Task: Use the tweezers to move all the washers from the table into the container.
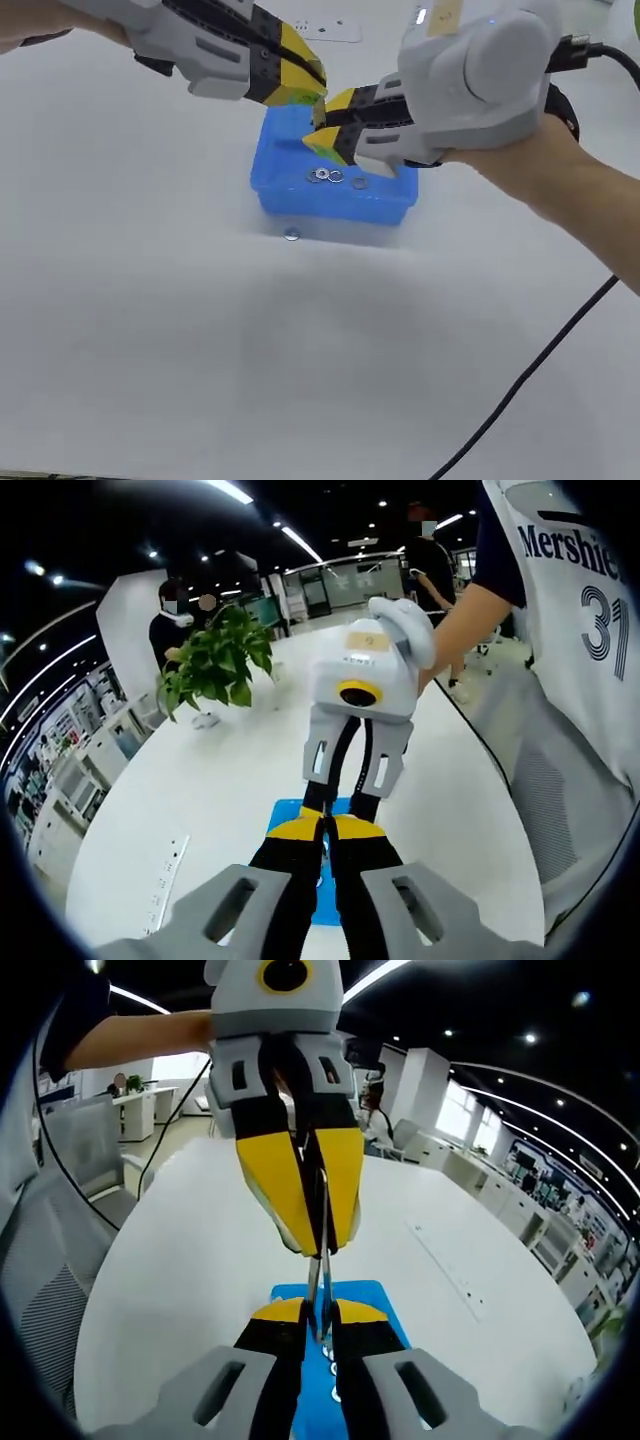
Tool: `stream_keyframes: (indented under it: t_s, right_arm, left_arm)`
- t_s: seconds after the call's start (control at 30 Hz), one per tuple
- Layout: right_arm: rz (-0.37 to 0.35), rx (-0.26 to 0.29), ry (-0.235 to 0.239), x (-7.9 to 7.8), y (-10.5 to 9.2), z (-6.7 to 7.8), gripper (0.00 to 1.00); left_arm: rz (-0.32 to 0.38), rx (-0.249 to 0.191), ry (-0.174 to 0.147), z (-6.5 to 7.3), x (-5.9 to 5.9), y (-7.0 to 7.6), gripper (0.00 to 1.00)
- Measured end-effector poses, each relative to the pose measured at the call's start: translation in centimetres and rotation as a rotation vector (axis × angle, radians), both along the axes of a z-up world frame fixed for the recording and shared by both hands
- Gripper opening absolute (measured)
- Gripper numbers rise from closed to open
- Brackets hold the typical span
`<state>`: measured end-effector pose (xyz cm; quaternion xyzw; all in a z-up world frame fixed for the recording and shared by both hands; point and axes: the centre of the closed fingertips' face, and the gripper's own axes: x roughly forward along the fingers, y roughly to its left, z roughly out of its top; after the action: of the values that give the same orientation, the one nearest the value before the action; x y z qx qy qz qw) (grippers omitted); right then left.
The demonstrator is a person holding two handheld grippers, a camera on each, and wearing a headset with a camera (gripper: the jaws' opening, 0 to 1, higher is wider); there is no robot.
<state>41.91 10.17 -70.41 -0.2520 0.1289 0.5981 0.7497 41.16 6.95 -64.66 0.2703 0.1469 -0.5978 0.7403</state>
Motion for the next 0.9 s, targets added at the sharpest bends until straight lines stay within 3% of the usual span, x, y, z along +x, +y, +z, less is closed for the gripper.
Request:
stream_keyframes:
  t_s: [0.63,0.9]
  right_arm:
    - [-0.012,-0.038,0.090,3.3,-0.6,-6.5,0.11]
    - [-0.015,-0.040,0.114,3.3,-0.8,-7.4,0.10]
  left_arm:
    - [0.003,0.026,0.087,-5.6,2.5,-0.6,0.06]
    - [0.002,0.033,0.113,-6.6,2.7,-1.0,0.06]
